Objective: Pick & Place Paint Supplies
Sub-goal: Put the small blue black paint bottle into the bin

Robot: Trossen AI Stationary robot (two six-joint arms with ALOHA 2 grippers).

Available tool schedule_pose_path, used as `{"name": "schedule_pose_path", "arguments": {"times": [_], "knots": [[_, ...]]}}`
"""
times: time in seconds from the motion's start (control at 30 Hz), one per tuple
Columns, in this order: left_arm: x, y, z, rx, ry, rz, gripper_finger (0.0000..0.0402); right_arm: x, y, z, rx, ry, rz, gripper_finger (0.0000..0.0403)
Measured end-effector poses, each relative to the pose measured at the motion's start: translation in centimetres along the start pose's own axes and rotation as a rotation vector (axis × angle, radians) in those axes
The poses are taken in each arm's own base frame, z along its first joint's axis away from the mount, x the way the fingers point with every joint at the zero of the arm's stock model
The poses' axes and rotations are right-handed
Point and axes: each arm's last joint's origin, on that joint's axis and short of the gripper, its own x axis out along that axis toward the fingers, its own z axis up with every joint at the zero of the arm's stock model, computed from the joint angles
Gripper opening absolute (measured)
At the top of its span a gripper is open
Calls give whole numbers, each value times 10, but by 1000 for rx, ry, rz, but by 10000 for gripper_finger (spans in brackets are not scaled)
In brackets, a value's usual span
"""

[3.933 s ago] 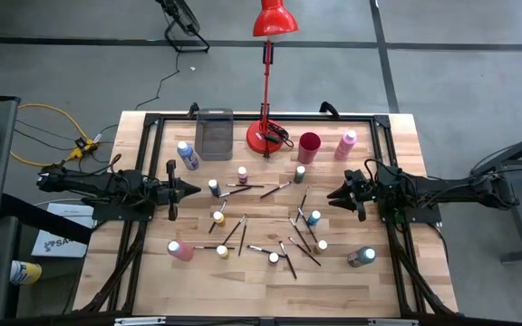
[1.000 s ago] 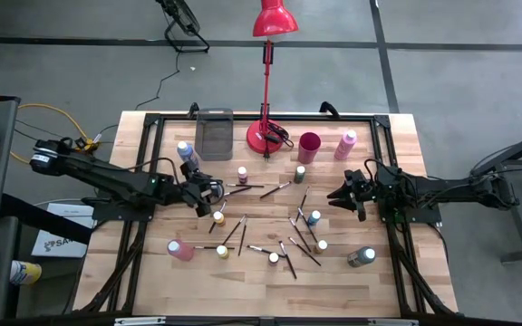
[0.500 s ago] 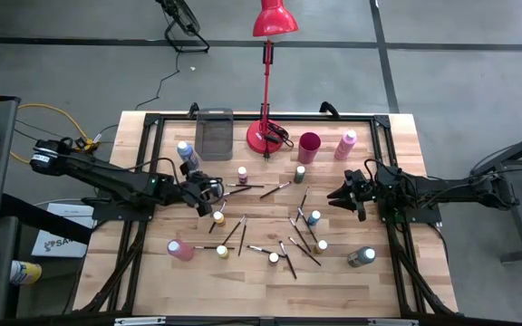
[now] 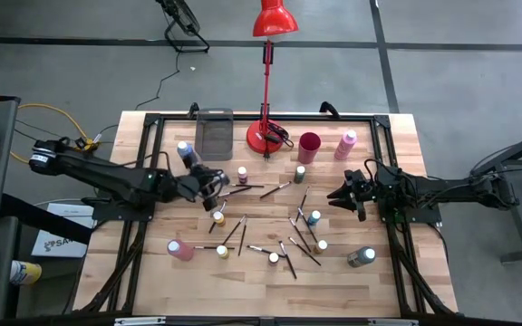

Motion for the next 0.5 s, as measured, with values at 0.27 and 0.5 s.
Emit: {"name": "schedule_pose_path", "arguments": {"times": [0.27, 0.5], "knots": [[8, 46, 44, -2, 14, 260, 115, 0, 0, 0, 0, -1, 0, 122], [31, 100, 42, -104, 91, 408, 114, 0, 0, 0, 0, -1, 1, 122]]}}
